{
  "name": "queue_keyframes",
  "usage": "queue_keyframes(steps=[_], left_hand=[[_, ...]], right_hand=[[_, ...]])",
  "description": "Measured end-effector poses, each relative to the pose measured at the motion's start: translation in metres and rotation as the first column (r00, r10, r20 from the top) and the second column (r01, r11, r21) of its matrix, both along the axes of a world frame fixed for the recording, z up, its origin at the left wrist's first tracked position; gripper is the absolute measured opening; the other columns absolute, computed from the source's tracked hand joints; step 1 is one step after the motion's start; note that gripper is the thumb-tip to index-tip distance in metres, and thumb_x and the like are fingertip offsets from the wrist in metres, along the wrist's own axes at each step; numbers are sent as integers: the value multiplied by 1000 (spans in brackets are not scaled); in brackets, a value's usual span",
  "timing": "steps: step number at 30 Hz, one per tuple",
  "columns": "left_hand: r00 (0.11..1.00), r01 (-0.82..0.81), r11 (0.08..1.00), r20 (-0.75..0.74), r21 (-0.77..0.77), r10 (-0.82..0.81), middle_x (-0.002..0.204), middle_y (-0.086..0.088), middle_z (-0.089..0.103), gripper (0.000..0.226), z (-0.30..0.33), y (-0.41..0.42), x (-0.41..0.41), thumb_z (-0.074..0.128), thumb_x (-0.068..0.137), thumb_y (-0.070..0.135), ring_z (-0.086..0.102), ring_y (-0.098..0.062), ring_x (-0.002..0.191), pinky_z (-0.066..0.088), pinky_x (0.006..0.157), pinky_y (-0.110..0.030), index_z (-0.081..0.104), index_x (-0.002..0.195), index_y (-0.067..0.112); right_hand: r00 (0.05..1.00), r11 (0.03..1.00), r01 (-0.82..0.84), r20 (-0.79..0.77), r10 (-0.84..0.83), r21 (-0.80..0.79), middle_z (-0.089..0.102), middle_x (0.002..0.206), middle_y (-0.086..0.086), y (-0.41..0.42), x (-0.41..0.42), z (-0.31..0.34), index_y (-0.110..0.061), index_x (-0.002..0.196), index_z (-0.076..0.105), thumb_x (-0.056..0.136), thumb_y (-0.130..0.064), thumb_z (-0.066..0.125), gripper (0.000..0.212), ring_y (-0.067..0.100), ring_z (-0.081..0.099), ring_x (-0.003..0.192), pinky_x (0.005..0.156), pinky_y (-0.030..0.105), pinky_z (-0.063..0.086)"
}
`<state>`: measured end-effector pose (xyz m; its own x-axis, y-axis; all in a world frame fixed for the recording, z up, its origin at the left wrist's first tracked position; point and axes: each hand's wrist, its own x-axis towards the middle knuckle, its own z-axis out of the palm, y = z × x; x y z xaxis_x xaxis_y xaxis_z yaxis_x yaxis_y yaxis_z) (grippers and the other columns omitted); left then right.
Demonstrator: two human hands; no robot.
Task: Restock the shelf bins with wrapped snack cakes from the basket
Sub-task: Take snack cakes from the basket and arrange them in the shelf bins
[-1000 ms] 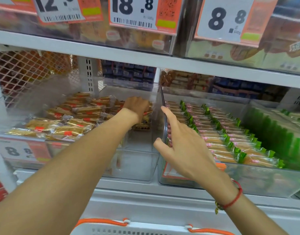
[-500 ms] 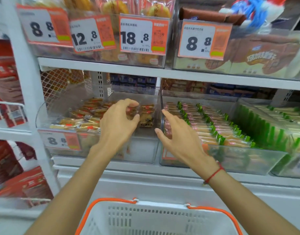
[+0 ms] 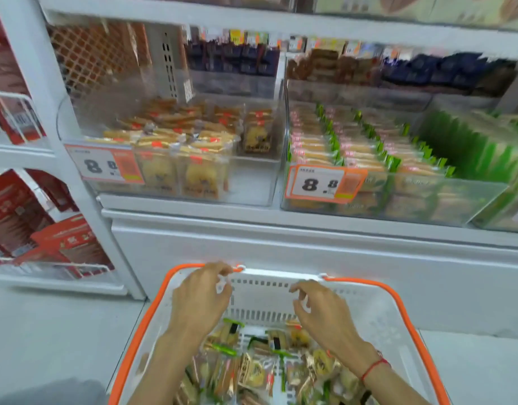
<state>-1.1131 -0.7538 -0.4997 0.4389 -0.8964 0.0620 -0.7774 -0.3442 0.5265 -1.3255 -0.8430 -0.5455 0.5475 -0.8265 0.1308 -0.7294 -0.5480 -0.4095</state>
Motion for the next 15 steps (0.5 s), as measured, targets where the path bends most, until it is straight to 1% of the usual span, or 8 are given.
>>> queue_keyframes(steps=[3,5,7,8,10,12,14,15], left_hand=[[999,45,980,-28,193,-40,124,16,59,28,-50,6,-2,55,93,29,56,-9,114,45,89,-29,57,121,34],[996,94,940,-41,329,-85,131,10,55,32,-81,13,-2,55,94,30,53,-14,118,45,90,-30,55,125,30],[988,155,878,-49,453,-149,139,4,48,40,-111,22,-2,53,94,31,46,-19,125,44,95,-32,50,133,27],[980,191,840,-50,507,-193,144,2,43,44,-126,28,-2,49,95,33,41,-21,129,41,101,-34,45,138,27],[955,273,758,-72,593,-287,153,0,31,54,-155,45,-4,39,95,42,29,-23,139,34,108,-36,32,146,26],[940,303,701,-83,645,-330,159,-1,14,63,-174,60,-7,41,97,42,15,-24,146,30,112,-38,15,152,30],[944,271,738,-23,617,-328,159,0,13,65,-183,65,-10,47,96,42,13,-23,146,29,113,-36,15,152,32],[946,258,767,8,587,-325,155,0,21,62,-184,65,-11,49,94,43,19,-22,143,30,112,-35,22,149,32]], right_hand=[[985,974,-1,-167,40,228,62,103,-9,9,-4,-37,-31,109,60,93,-24,46,22,12,60,95,72,23,43],[964,944,-20,-243,105,330,59,89,-6,17,-5,-60,-32,98,59,92,-22,46,18,21,61,90,62,26,42],[930,914,-64,-309,201,401,52,77,-8,27,-3,-81,-26,112,60,94,-21,47,23,22,61,82,49,20,35],[916,888,-75,-321,240,453,55,81,-6,33,-2,-91,-22,123,56,95,-22,48,29,23,61,84,49,20,36],[886,843,-90,-343,310,531,57,121,5,45,1,-112,-19,139,43,98,-21,46,42,25,56,110,71,27,47],[858,827,-90,-379,348,555,30,151,5,58,6,-134,-19,148,27,98,-16,44,53,27,39,133,96,35,44],[910,833,-19,-335,243,553,21,154,7,69,19,-145,-14,148,23,96,-10,45,57,29,35,135,102,34,42],[946,826,95,-309,98,555,25,150,9,73,28,-148,-8,144,28,96,-9,45,51,28,39,130,98,30,43]])
